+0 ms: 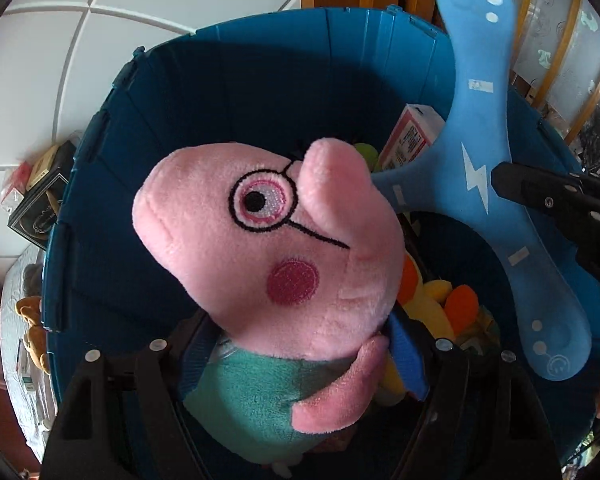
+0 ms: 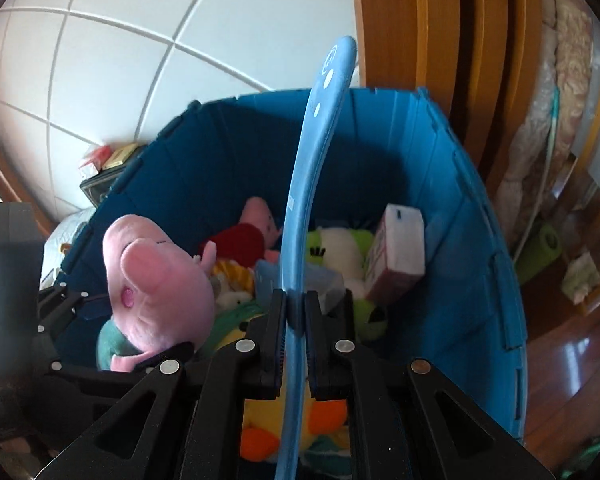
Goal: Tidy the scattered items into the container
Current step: 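Carry the boomerang in the right tool while the left carries the pig to the crate, then open both tools to drop the pig and boomerang into the crate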
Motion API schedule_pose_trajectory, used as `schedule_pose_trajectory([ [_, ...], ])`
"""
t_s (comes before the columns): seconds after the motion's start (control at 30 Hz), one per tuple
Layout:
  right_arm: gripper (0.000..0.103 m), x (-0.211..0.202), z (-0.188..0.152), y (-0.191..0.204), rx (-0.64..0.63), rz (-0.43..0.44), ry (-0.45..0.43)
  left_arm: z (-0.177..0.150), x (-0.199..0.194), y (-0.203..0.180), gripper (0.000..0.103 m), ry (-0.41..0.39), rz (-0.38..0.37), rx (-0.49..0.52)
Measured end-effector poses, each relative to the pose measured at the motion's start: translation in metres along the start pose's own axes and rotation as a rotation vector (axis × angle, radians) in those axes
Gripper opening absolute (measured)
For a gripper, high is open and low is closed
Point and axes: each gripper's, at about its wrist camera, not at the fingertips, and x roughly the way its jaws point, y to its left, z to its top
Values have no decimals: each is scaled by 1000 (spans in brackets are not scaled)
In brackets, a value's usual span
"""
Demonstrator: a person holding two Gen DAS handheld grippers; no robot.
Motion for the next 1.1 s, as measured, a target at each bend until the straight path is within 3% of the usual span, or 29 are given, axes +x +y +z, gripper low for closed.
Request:
schedule_pose_trajectory([
  [0.17,10,16,-12,-13,6,-22,89,-6,-1,-1,78,6,-31,-21],
  [0.2,14,20,-11,-17,5,-33,100,-8,-3,-2,78,3,-32,-24],
  [0.23,21,20,-12,-18,3,-44,105,-11,-6,-3,78,3,-34,-26],
  [0.3,70,15,-14,-18,-1,-63,97,-17,-12,-5,78,-5,-39,-33],
  [0.37,85,3,-16,-17,-9,-67,65,-27,-21,-9,78,-32,-37,-36],
  [0.43,86,-6,-20,-18,-17,-76,45,-33,-28,-6,79,-63,-40,-40],
  [0.5,103,-20,-26,-18,-19,-86,16,-39,-36,-4,82,-83,-51,-48],
  [0.6,103,-42,-40,-17,-21,-92,-33,-48,-53,-5,82,-124,-35,-49],
  [0.67,103,-57,-47,-17,-15,-93,-62,-58,-75,-8,83,-199,-13,-46],
  [0.7,103,-66,-52,-17,-10,-94,-79,-59,-84,-11,86,-247,-22,-41],
  [0.73,103,-72,-56,-16,-8,-90,-98,-56,-90,-16,96,-263,-14,-41],
  [0.8,103,-84,-63,-16,3,-78,-122,-55,-85,-21,98,-222,11,-40],
  [0.87,103,-94,-67,-17,14,-82,-152,-59,-80,-24,98,-198,-11,-37],
  [1.1,103,-116,-91,-17,40,-113,-219,-88,-94,-25,98,-233,-48,-45],
])
